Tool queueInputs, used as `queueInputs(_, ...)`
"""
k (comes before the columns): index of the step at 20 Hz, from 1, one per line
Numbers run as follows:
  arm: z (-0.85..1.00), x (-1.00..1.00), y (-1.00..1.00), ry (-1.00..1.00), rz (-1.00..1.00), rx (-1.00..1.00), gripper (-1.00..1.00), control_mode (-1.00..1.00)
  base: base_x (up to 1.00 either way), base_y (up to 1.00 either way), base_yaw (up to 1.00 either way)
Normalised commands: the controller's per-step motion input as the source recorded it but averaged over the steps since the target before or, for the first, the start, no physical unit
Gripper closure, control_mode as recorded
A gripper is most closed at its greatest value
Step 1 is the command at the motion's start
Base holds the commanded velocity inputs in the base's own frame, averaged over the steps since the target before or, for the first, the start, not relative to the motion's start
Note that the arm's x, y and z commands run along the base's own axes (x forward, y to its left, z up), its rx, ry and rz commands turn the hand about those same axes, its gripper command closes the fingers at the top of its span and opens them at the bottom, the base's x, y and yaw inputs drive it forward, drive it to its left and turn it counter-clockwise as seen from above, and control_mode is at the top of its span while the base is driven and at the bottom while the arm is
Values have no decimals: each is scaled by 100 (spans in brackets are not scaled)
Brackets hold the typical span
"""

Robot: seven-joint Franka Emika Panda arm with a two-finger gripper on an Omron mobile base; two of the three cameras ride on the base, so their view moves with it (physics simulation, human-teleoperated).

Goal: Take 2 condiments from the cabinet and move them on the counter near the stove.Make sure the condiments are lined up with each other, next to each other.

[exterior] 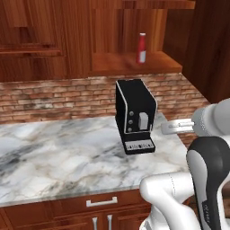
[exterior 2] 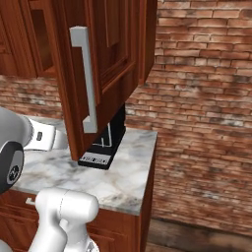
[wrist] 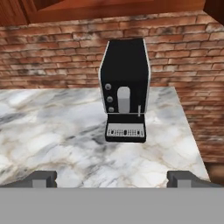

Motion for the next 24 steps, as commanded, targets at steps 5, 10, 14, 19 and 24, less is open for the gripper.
queueInputs(5,0,0,0,0,0,0,-100,100,46,0,0)
queueInputs(10,0,0,0,0,0,0,-100,100,50,1,0)
queueInputs(14,0,0,0,0,0,0,-100,100,73,9,0)
queueInputs(19,0,0,0,0,0,0,-100,100,26,0,0)
queueInputs(24,0,0,0,0,0,0,-100,100,0,0,0)
